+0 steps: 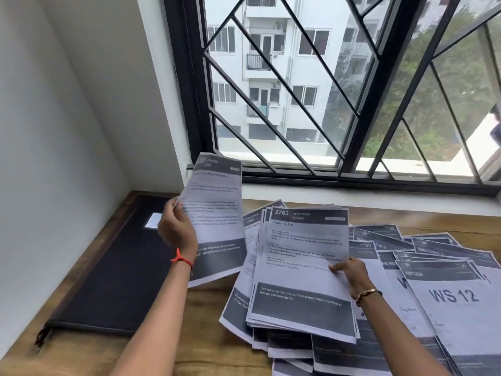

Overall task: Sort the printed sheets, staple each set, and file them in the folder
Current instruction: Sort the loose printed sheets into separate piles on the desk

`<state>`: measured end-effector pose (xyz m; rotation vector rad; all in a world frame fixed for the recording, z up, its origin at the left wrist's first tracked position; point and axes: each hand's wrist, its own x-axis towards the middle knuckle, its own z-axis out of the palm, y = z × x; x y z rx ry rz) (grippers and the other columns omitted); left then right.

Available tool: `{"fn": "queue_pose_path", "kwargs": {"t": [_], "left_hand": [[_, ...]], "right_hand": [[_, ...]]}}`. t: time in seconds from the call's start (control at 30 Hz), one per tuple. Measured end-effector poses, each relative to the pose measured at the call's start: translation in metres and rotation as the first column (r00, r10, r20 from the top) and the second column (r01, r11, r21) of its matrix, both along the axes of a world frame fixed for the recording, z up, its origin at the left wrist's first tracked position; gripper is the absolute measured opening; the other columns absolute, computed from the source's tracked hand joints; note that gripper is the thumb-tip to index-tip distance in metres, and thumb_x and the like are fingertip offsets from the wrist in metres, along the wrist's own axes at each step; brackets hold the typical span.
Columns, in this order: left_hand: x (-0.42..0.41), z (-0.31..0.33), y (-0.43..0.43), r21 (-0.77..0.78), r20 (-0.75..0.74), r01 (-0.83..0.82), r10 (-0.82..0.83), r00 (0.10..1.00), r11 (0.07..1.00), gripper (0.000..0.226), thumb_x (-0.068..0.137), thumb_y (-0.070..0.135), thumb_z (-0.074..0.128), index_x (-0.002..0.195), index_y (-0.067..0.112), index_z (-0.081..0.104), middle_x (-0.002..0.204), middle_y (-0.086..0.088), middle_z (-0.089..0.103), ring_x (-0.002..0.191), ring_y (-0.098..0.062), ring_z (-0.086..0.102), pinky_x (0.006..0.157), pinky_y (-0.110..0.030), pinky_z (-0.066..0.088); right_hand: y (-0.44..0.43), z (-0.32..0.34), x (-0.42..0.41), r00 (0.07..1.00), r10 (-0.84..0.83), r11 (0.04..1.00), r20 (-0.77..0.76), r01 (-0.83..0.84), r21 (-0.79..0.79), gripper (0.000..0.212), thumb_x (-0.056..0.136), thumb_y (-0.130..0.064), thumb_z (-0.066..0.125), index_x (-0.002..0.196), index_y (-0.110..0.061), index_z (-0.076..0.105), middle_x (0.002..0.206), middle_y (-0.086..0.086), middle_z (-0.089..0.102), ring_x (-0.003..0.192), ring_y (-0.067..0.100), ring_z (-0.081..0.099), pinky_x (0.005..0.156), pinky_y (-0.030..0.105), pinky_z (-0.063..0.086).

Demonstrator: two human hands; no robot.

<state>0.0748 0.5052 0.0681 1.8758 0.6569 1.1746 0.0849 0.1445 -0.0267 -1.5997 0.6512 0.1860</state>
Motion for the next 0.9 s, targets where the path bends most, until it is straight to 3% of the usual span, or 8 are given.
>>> {"fn": "queue_pose_path", "kwargs": {"t": [0.17,0.23,0.33,0.43,0.53,0.67,0.8,0.9], "left_hand": [[0.012,0.016,0.023,-0.274,0.115,-0.043,0.077,0.99,0.961,0.023,0.085,0.004,0.051,0.098,-0.008,0.066,0.096,-0.026,0.067,0.087,-0.038,0.062,0.073,-0.033,0.044],[0.015,0.015,0.021,-0.355,0.102,0.031,0.006,0.995,0.934,0.021,0.087,0.001,0.051,0.1,-0.009,0.064,0.096,-0.023,0.067,0.079,-0.031,0.062,0.067,-0.023,0.044],[0.016,0.004,0.009,-0.464,0.078,0.185,-0.168,0.983,0.866,0.02,0.089,-0.002,0.052,0.105,-0.011,0.062,0.086,-0.009,0.062,0.064,-0.008,0.051,0.056,-0.009,0.042],[0.016,-0.018,-0.009,-0.434,-0.003,0.253,-0.282,0.96,0.865,0.016,0.088,0.001,0.056,0.098,-0.008,0.065,0.084,-0.006,0.062,0.074,-0.017,0.053,0.069,-0.026,0.044],[0.01,-0.039,-0.042,-0.406,-0.083,0.369,-0.435,0.896,0.836,0.011,0.089,0.003,0.056,0.091,-0.004,0.065,0.084,-0.012,0.065,0.072,-0.018,0.055,0.065,-0.031,0.045],[-0.003,-0.065,-0.085,-0.349,-0.267,0.412,-0.511,0.817,0.842,0.014,0.09,0.006,0.056,0.093,-0.001,0.068,0.088,-0.015,0.07,0.078,-0.025,0.063,0.06,-0.029,0.039],[-0.012,-0.08,-0.104,-0.401,-0.336,0.509,-0.639,0.692,0.762,0.025,0.09,0.01,0.058,0.114,0.004,0.063,0.107,-0.013,0.067,0.097,-0.025,0.062,0.074,-0.025,0.046],[-0.013,-0.082,-0.104,-0.564,-0.322,0.534,-0.763,0.561,0.63,0.027,0.091,0.01,0.057,0.117,0.007,0.058,0.108,-0.007,0.065,0.094,-0.02,0.06,0.075,-0.023,0.045]], "right_hand": [[-0.002,-0.007,0.005,1.0,-0.009,0.998,0.016,0.01,-0.057,0.016,0.055,0.01,0.068,0.06,-0.004,0.065,0.085,0.022,0.068,0.096,0.043,0.062,0.089,0.056,0.049],[-0.006,-0.014,0.008,1.0,-0.006,0.998,0.017,0.007,-0.056,0.016,0.052,0.008,0.069,0.061,-0.004,0.066,0.085,0.021,0.069,0.095,0.043,0.062,0.088,0.056,0.049],[0.004,0.003,0.002,1.0,-0.012,1.0,0.022,0.012,-0.017,0.017,0.059,0.013,0.065,0.061,-0.005,0.064,0.091,0.026,0.067,0.088,0.038,0.061,0.088,0.053,0.048],[0.013,0.017,0.0,0.999,-0.006,0.999,0.033,0.004,0.048,0.022,0.067,0.021,0.055,0.067,0.0,0.06,0.088,0.021,0.061,0.081,0.031,0.054,0.072,0.039,0.047],[0.015,0.02,0.002,0.998,0.033,0.993,0.05,-0.038,0.109,0.022,0.068,0.022,0.052,0.075,0.001,0.06,0.086,0.018,0.06,0.074,0.03,0.054,0.065,0.033,0.046],[0.016,0.017,0.006,0.999,0.027,0.987,0.047,-0.034,0.159,0.025,0.07,0.02,0.048,0.088,0.008,0.059,0.08,0.019,0.061,0.067,0.03,0.053,0.057,0.03,0.048],[0.01,0.013,0.013,0.998,0.047,0.994,0.032,-0.05,0.102,0.018,0.087,0.005,0.047,0.098,0.012,0.06,0.099,0.024,0.065,0.077,0.031,0.059,0.071,0.049,0.057],[0.009,0.016,0.012,0.995,0.103,0.981,0.011,-0.104,0.163,0.02,0.094,0.002,0.042,0.09,0.002,0.062,0.088,0.016,0.066,0.067,0.026,0.065,0.05,0.031,0.058]]}}
